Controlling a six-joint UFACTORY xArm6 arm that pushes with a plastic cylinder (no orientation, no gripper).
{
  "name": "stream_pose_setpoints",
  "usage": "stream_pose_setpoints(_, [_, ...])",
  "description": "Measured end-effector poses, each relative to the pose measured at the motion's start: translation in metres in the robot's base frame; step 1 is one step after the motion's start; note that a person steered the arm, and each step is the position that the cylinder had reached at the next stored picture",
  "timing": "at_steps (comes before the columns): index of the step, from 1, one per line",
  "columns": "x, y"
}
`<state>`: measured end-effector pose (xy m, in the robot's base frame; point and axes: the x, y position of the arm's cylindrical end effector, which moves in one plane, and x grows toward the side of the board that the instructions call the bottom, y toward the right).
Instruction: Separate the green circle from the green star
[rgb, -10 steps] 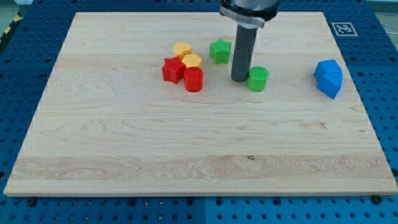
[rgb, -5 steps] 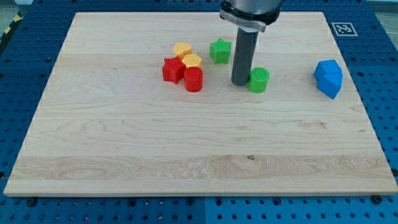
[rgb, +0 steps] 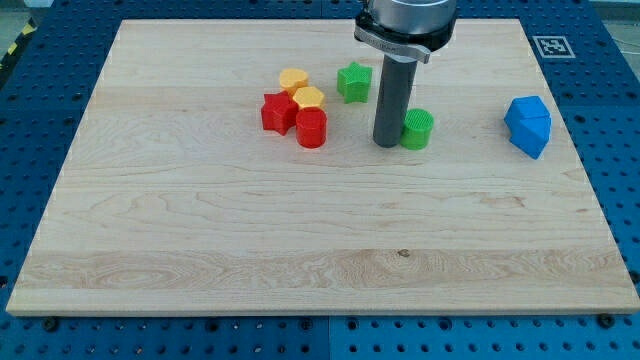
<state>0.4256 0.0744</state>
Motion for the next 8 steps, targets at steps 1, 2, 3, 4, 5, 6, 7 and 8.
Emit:
stream_pose_setpoints(1, [0.000, 0.002])
stream_pose_setpoints(2, [0.000, 0.011])
stream_pose_setpoints(3, [-0.002, 0.011])
stream_pose_setpoints(4, [-0.002, 0.016])
stream_pose_setpoints(5, [-0.002, 0.024])
stream_pose_setpoints(6, [-0.002, 0.025])
stream_pose_setpoints(7, [-0.002, 0.025])
stream_pose_setpoints(8, [-0.013, 0.025])
